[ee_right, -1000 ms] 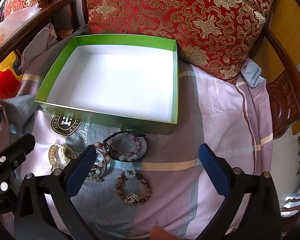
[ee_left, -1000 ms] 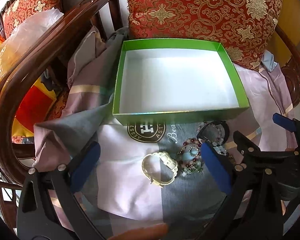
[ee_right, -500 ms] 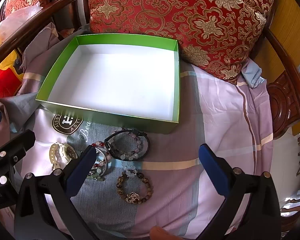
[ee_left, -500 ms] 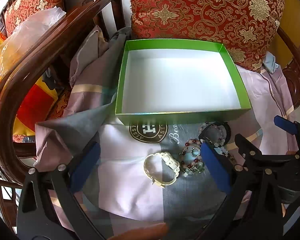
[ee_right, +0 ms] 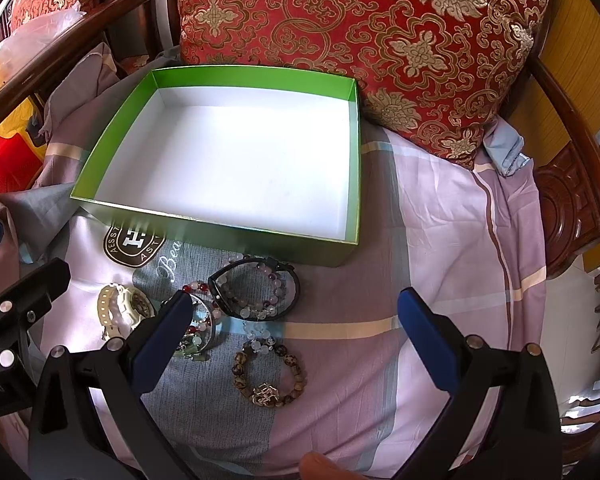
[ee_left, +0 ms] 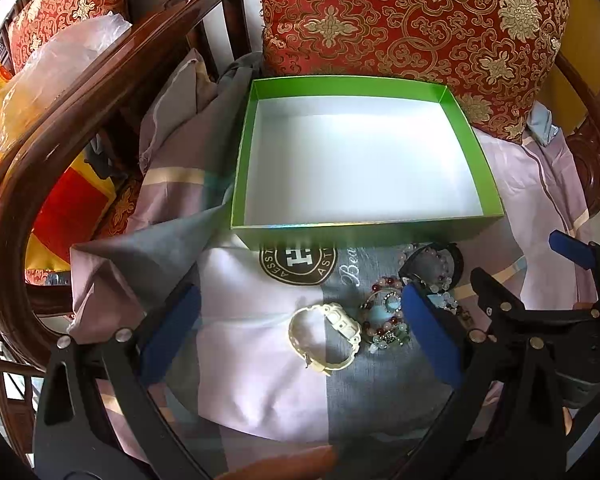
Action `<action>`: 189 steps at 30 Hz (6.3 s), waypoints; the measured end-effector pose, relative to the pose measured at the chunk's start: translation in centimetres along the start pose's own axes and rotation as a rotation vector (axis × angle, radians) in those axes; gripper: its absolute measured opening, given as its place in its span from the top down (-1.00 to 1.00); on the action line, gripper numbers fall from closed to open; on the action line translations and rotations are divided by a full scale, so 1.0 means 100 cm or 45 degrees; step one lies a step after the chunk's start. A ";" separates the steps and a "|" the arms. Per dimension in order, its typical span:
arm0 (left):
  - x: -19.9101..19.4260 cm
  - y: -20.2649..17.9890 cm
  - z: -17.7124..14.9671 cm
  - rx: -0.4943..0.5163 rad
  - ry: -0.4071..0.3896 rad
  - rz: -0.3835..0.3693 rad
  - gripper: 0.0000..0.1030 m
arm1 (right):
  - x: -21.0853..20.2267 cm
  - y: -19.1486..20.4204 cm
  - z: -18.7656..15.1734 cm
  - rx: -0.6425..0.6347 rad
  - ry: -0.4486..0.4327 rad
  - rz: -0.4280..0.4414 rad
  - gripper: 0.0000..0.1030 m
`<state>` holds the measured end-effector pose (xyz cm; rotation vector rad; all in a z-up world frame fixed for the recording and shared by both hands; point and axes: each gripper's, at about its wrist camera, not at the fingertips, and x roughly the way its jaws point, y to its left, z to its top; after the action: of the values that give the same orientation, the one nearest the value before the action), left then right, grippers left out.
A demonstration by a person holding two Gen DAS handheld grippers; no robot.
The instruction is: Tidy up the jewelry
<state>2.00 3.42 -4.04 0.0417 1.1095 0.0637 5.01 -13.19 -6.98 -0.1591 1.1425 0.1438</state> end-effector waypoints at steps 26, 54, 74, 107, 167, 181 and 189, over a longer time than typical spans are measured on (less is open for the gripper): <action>0.009 0.002 -0.001 0.021 0.007 0.004 -0.96 | 0.008 0.002 -0.006 -0.060 0.018 0.024 -0.97; 0.102 0.006 -0.016 0.182 0.195 -0.291 -0.48 | 0.095 -0.019 -0.028 -0.050 0.050 0.249 0.72; 0.076 0.033 -0.029 0.316 0.143 -0.352 -0.48 | 0.082 -0.060 -0.018 0.081 -0.056 0.243 0.46; 0.096 0.020 -0.027 0.322 0.139 -0.234 0.79 | 0.086 -0.065 -0.028 0.022 0.000 0.090 0.08; 0.078 0.003 -0.020 0.299 -0.044 -0.375 0.89 | 0.040 -0.061 -0.035 0.076 -0.167 0.881 0.97; 0.078 0.010 -0.022 0.289 -0.029 -0.375 0.82 | 0.054 -0.066 -0.036 0.083 -0.023 0.765 0.30; 0.081 0.009 -0.019 0.278 -0.012 -0.357 0.81 | 0.077 -0.074 -0.047 0.049 0.125 0.483 0.36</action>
<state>3.85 4.96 -12.05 0.0810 1.1001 -0.3085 5.40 -21.14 -15.56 0.0880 1.2638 0.4535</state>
